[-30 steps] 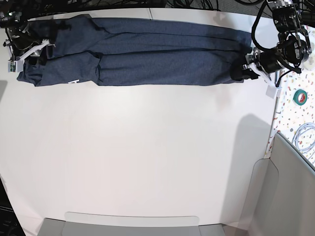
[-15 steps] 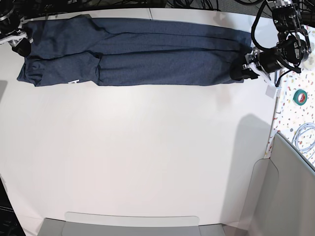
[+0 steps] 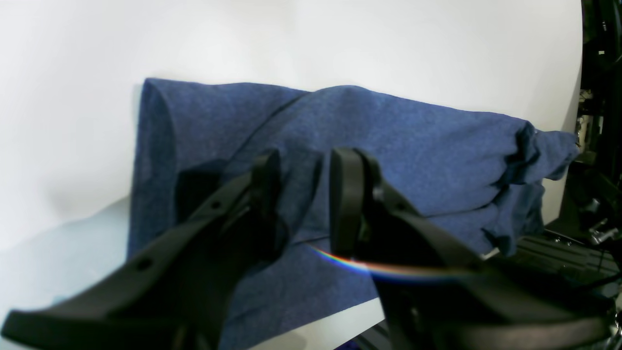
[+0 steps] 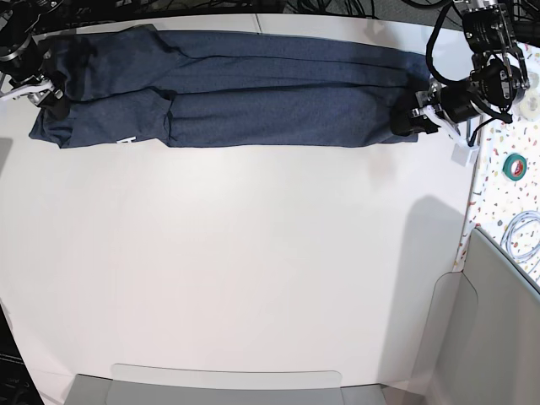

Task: Layout the t-shirt on the table in an organized manner, then fold the t-shirt properly
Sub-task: 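Regrasp the folded edge near the sleeve with the right gripper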

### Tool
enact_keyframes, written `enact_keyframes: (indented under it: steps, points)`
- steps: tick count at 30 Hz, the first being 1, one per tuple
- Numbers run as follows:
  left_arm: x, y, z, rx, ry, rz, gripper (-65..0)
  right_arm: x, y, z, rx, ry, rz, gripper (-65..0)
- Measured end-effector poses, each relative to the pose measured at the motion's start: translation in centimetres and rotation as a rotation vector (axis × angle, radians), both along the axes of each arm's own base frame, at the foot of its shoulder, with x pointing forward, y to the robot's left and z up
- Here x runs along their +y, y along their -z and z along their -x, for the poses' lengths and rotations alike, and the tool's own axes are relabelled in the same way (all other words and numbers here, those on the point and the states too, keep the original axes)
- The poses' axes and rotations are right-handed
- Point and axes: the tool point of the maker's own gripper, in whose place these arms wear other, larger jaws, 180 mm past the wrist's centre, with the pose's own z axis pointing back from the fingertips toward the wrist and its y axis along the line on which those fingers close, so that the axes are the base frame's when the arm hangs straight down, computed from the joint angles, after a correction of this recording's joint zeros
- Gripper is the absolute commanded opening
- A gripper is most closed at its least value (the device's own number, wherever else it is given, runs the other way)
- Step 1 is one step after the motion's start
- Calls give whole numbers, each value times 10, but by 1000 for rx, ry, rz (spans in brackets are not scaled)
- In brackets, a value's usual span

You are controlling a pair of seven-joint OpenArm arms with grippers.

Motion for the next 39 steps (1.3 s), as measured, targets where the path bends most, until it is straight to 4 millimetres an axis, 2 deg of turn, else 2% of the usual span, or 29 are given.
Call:
enact_keyframes:
  steps: [6,11,15,19,26,30,34,39]
  points:
    - [0,0,0,0,0,0,-475,5,-1,-8,-1,-23,-15,-288]
    - [0,0,0,0,0,0,-475,34,3,-30,-5,-132,-39,-288]
    - [0,0,0,0,-1,0,-475,42,5,-38,-19,-153,-66,-288]
    - [0,0,0,0,0,0,-475,41,23,-31,34,-138,-102,-289]
    - [-1,0,0,0,-2,3,-475,41,26,-24,50,-138,-106,-303]
    - [-10,3,1,3,-7,33,-475,40,22,-26,27,-130,-111,-303]
    - [-10,3,2,2,-11,36,-475,22,16,-19,17,-76,-87,-303]
    - [-10,5,6,15,-10,33,-475,23,15,-22,10,-77,-89,-303]
